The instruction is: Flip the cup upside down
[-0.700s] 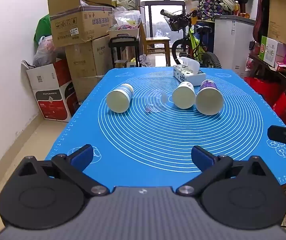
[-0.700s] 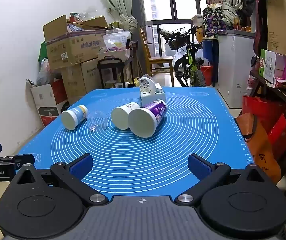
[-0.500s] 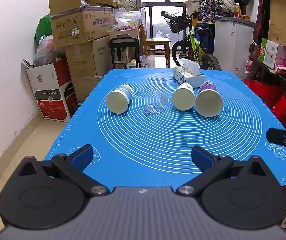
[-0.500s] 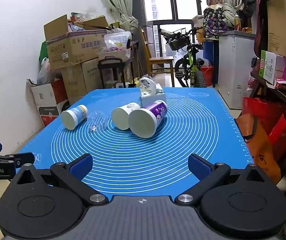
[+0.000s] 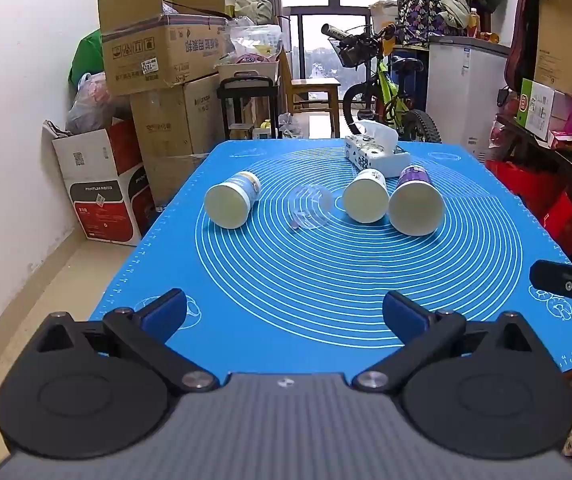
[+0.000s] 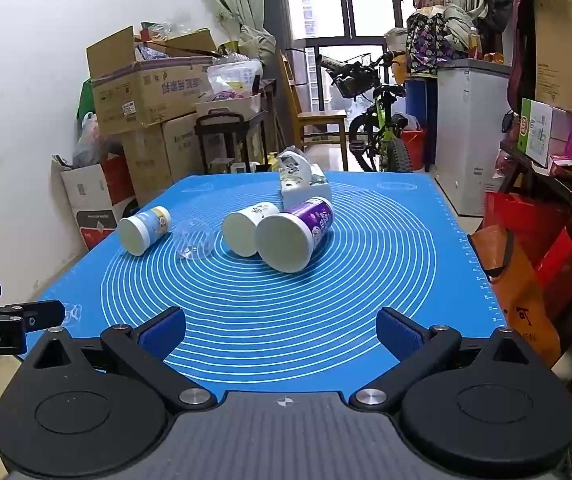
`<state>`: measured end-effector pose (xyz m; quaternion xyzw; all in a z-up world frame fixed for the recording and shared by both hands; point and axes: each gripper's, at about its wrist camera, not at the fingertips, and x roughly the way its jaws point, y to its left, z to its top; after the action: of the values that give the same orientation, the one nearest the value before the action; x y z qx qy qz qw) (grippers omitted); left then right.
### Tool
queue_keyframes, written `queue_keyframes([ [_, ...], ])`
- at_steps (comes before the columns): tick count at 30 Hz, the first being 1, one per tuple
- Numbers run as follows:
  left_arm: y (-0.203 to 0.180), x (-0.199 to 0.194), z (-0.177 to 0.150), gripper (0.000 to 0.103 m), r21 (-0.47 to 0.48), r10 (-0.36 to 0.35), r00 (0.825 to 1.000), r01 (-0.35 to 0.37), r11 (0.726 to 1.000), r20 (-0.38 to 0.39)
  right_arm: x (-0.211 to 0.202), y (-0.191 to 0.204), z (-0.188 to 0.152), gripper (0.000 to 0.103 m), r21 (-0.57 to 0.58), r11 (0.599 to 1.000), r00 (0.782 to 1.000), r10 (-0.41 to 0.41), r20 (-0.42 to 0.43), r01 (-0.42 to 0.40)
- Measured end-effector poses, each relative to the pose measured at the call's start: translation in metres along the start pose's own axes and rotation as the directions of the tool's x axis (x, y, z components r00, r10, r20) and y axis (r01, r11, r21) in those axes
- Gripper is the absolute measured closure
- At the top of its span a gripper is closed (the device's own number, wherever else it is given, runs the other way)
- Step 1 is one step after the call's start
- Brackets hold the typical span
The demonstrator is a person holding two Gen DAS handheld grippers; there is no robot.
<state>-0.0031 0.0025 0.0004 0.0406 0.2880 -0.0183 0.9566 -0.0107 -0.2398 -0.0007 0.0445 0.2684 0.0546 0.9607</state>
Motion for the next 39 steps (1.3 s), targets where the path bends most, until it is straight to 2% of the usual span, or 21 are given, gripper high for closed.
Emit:
queue_keyframes([
  [39, -0.0044, -0.0033, 0.0007, 0.000, 0.021, 0.011, 1.000, -0.011, 1.000, -0.001, 0.0036, -0.0017, -0.0011, 0.003, 0.001, 1.000, 1.000, 0.001, -0.006, -0.001],
])
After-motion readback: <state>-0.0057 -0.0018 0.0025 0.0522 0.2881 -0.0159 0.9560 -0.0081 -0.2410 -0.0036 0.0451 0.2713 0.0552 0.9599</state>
